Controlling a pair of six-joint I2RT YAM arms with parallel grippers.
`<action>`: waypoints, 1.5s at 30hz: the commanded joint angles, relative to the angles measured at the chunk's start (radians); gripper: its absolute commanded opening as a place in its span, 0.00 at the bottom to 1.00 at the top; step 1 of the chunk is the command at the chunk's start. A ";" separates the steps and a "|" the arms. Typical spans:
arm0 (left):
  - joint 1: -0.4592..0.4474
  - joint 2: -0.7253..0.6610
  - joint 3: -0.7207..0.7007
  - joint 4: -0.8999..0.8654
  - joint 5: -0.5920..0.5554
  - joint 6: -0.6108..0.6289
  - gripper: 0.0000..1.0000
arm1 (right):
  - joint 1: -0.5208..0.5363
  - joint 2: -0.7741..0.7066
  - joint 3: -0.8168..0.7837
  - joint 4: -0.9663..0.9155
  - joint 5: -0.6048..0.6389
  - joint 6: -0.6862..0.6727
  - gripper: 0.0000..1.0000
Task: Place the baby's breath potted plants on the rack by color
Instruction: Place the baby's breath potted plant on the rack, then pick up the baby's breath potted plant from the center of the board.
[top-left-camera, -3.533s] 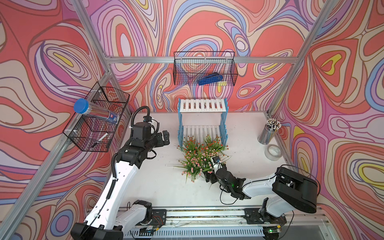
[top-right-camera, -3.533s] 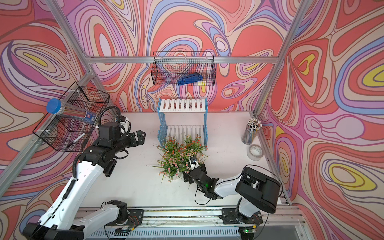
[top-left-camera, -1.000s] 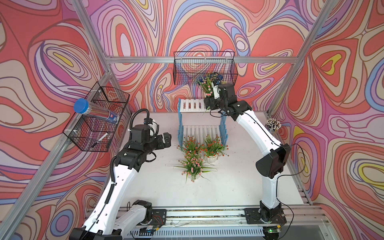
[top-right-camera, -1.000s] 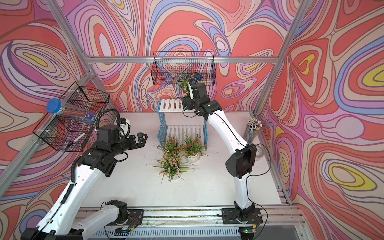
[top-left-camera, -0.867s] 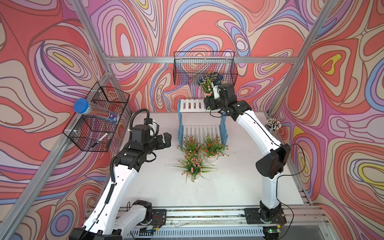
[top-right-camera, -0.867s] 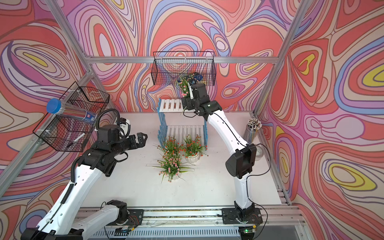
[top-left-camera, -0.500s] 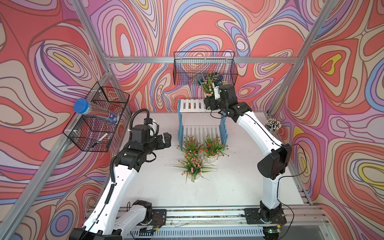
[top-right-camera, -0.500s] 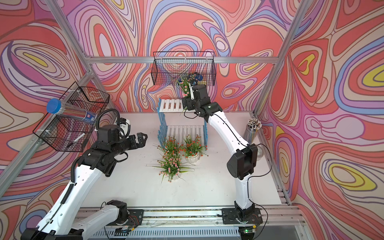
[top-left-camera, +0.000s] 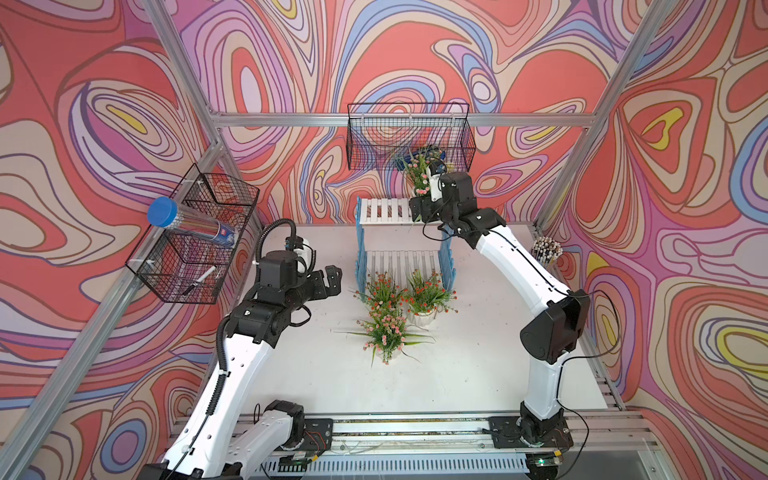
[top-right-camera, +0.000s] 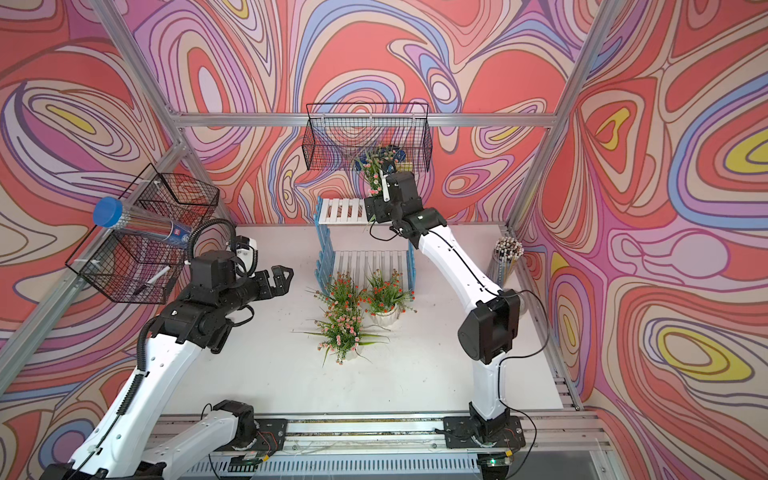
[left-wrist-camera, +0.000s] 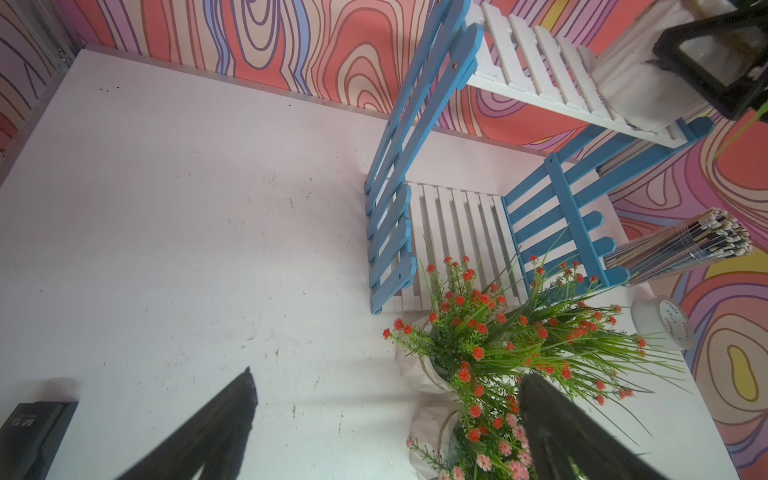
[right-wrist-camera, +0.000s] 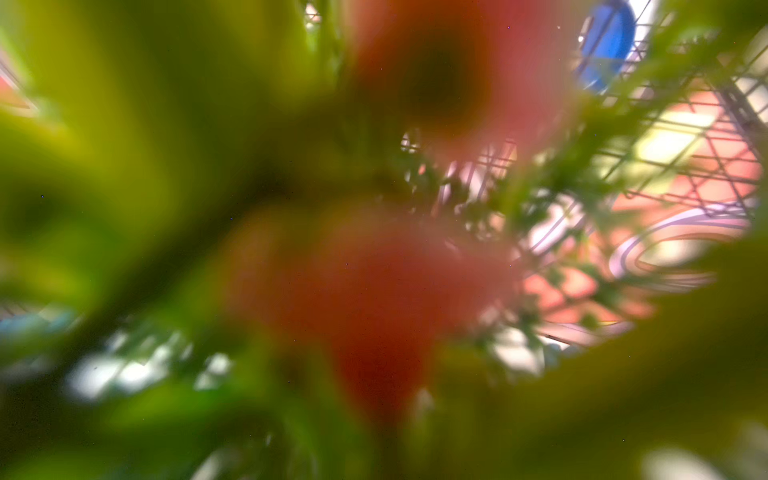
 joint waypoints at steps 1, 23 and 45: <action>-0.006 0.003 0.002 -0.027 0.014 -0.017 1.00 | -0.005 -0.064 -0.040 0.051 -0.021 0.000 0.98; -0.006 0.102 0.053 0.001 0.115 -0.042 1.00 | 0.010 -0.568 -0.584 0.101 -0.214 0.021 0.98; -0.006 0.109 0.069 -0.040 0.122 -0.037 1.00 | 0.776 -0.867 -1.473 0.370 0.214 0.318 0.98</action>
